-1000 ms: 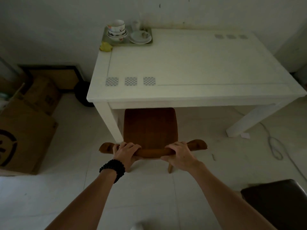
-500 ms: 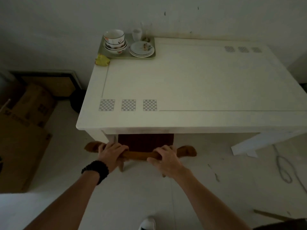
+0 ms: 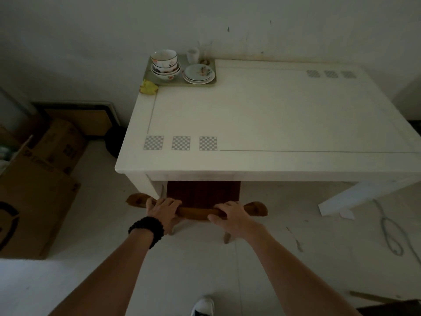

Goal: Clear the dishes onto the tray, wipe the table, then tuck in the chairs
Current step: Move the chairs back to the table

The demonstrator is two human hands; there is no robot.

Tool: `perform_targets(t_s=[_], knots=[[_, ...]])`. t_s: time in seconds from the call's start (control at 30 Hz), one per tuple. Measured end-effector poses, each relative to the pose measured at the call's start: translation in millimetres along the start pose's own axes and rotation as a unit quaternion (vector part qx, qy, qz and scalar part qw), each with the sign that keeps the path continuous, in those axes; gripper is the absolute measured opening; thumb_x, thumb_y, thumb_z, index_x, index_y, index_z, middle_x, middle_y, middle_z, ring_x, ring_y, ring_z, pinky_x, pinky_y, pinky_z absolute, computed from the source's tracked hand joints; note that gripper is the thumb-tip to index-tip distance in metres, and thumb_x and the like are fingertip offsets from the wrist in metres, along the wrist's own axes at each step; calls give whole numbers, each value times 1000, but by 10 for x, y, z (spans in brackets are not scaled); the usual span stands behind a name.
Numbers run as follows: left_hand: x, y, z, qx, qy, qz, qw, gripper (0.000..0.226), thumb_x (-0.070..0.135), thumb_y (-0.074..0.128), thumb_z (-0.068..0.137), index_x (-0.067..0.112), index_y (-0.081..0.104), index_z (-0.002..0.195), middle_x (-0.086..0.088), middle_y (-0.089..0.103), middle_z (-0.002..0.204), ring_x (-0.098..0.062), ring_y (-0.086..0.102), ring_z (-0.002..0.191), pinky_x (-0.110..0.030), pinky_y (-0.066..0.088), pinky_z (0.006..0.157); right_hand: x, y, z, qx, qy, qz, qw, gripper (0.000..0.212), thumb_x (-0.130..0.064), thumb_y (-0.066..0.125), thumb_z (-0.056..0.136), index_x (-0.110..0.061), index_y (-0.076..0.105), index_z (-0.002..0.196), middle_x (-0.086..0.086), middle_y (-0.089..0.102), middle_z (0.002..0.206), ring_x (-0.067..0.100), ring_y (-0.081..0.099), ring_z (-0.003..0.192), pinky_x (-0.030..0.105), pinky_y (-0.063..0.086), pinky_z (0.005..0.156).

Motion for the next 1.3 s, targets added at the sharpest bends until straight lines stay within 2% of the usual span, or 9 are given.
perform_targets(t_s=[0.1,0.2,0.37,0.53,0.73,0.83,0.93,1.13,1.3], knots=[[360,-236,-125,9,17,-15,1000,65,44,55,86,37,30,145,5,34,148,-21,32,137,-54,16,111,-73,-308,-177,76,-27,-26,996,59,-52,53,92,-24,49,143,7,52,138,26,48,130,42,43,107],[936,-596,-310,96,28,-111,989,62,35,55,84,33,35,142,3,39,145,-21,39,132,-50,27,111,-94,-724,-603,164,-87,-13,983,44,-33,56,90,-18,59,132,8,65,120,24,63,111,36,53,94],[1949,-1099,-893,220,84,-254,938,40,29,58,91,25,49,130,3,56,123,-10,55,106,-30,49,94,266,-1328,-1711,271,-146,42,950,33,-15,61,93,-10,64,126,6,66,116,17,63,106,25,51,92],[3191,-1277,-1724,286,138,-256,913,27,23,60,91,23,59,118,7,63,108,-6,61,92,-21,49,81,1034,-1746,-3096,326,-189,41,925,29,-10,62,93,-8,67,122,5,69,116,14,64,105,24,50,96],[4879,-1126,-2566,231,168,-289,914,26,17,58,90,20,61,116,5,63,104,-8,61,91,-16,47,80,2021,-2121,-4545,357,-157,35,920,23,-8,66,87,-7,74,109,8,75,105,21,69,100,9,39,84],[5546,-923,-2863,215,189,-292,913,26,15,60,89,17,63,115,3,65,101,-11,62,91,-21,48,84,2541,-2193,-5069,361,-127,40,923,21,-10,66,87,-9,75,106,9,76,102,23,69,99,18,44,79],[6035,-667,-3065,204,192,-278,919,27,16,61,90,15,63,117,1,66,100,-12,63,90,-22,48,83,2965,-2175,-5491,372,-119,55,919,21,-12,64,89,-9,75,107,10,76,102,25,70,97,34,53,85],[6856,114,-3590,159,194,-284,925,28,24,55,95,18,59,122,7,61,99,-6,59,90,-13,40,73,4034,-1808,-6303,355,-71,70,929,24,-18,64,88,-16,74,111,4,75,103,19,70,94,34,54,88],[7497,1026,-4147,92,177,-335,921,37,27,59,92,18,55,128,6,61,102,-9,61,95,-24,49,82,4881,-1362,-7088,289,-16,85,953,28,-15,60,93,-16,70,120,2,70,110,15,67,100,19,47,83]])
Point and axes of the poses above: each hand's wrist, its own z-axis towards the middle knuckle, its own y-axis out of the palm, x = y × z, the point moved 2 cm from there along z, towards the middle knuckle
